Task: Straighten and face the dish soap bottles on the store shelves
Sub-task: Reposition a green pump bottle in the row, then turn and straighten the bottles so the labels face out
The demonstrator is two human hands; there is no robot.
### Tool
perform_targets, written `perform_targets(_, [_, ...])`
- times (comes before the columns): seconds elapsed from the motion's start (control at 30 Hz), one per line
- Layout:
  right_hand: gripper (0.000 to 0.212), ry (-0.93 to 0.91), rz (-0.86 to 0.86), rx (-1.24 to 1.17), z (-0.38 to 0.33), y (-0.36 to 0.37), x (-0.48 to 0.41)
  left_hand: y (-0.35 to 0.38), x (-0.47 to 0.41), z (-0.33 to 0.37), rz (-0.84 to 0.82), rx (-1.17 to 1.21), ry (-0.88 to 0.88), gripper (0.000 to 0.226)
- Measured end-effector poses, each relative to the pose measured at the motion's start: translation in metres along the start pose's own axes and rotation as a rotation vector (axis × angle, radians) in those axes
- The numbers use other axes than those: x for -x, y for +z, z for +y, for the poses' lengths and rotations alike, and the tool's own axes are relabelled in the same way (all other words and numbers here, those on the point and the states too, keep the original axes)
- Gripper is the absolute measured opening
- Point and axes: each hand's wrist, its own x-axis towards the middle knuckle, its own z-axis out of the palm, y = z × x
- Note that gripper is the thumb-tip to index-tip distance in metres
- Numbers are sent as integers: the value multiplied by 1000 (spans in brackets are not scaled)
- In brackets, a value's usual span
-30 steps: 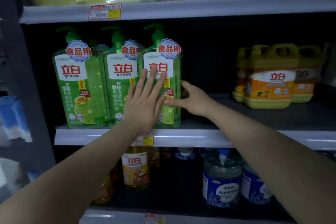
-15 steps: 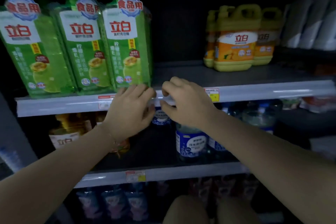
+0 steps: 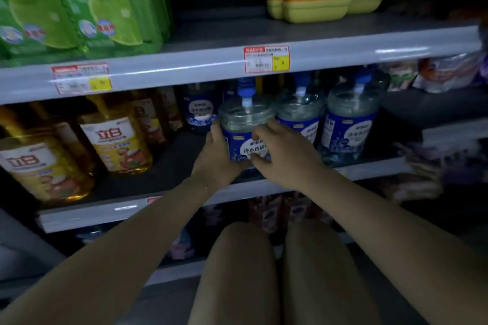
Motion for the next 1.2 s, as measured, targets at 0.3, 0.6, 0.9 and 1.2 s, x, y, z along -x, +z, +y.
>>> perform_targets(0.3, [69,178,-40,-384,21,42,-7,42,-27,-6,272,459,-215,85])
perform_targets(0.6, [70,178,-87,-656,16,69,-40,28,-30,-48,515,349,-216,87])
perform_targets(0.9, [91,655,191,-620,-1,109,-75,8,-53,-67,654,181,-391,97])
perform_targets(1.2, [105,868,308,-782,-1,121,-97,15,-55,-65,789,31,-454,105])
